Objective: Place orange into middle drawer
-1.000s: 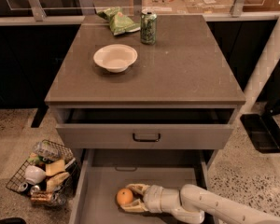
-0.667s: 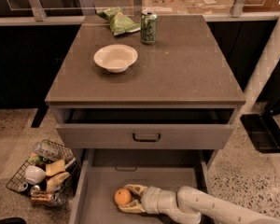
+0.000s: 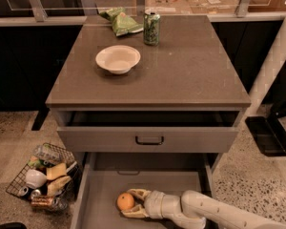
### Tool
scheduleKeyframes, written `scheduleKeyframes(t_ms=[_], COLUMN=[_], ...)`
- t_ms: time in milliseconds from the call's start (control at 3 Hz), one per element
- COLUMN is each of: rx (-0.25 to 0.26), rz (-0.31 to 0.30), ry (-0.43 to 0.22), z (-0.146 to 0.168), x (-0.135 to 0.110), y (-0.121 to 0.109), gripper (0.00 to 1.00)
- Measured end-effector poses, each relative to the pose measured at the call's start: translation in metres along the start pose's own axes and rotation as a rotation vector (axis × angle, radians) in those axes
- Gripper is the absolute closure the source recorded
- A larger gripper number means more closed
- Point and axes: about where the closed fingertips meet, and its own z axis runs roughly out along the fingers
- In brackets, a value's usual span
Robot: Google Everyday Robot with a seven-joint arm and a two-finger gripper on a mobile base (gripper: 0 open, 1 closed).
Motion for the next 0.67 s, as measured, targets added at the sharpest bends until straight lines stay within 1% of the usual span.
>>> scheduleKeyframes(t_ms=[667], rx=[-0.004], rz=[0.000], ry=[-0.003], z=[0.0020], x=[-0.0011], y=[0.0014], gripper=[0.13])
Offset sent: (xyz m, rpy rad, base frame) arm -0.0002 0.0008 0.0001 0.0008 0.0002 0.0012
